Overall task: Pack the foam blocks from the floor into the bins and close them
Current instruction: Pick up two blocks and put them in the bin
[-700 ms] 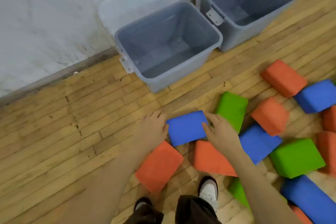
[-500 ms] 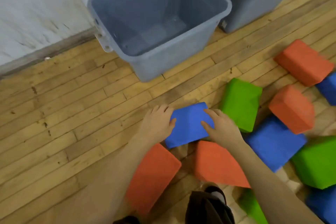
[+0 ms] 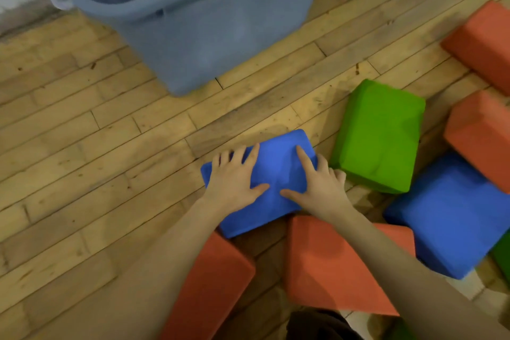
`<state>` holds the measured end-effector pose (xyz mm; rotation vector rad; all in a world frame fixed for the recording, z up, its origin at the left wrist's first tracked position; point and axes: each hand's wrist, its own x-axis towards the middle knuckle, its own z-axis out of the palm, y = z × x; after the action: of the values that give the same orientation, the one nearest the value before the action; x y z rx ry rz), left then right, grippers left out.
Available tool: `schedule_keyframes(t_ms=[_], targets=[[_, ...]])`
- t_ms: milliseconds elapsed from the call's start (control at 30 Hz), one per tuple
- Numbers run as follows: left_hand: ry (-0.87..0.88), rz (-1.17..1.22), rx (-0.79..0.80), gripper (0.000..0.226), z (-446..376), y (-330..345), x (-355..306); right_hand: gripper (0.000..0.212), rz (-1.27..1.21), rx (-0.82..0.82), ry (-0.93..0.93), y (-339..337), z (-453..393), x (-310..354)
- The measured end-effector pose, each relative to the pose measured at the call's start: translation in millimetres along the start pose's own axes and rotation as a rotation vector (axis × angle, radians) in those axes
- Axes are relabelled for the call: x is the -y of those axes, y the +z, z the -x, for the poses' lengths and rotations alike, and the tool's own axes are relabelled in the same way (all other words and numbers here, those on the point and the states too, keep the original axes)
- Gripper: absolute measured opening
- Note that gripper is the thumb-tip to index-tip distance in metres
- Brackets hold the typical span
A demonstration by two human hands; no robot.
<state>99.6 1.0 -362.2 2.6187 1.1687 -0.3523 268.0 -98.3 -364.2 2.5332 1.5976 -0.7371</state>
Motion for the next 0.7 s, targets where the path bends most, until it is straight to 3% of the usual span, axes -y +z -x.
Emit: schedule_keyframes(t_ms=[100,200,267,400,467,600,700], targets=[[-0.013,0.08,-0.235,0.093,9,-5,2,0.106,-0.165,-0.113,-0.078,-5,3,4],[0.067,0.024,-0.438,0.075,15,-12,10,0.114,-0.24,-0.205,-0.162,-8,9,4],[0.107,0.039,-0.433,0.066,19,-15,17,0.114,-0.261,-0.238,-0.177,-6,15,2],[0.123,0.1,-0.126,0.063,23,-23,28,0.104,-0.254,-0.309,-0.196,2,22,-5],[0.133,0.171,-0.046,0.059,26,-26,29,0.105,-0.256,-0.325,-0.198,5,24,-8],[0.082,0.254,-0.194,0.056,43,-33,18,0.101,-0.308,-0.331,-0.22,0,34,-13],[0.001,0.18,-0.361,0.052,53,-35,-3,0.093,-0.298,-0.269,-0.201,-5,52,-25]])
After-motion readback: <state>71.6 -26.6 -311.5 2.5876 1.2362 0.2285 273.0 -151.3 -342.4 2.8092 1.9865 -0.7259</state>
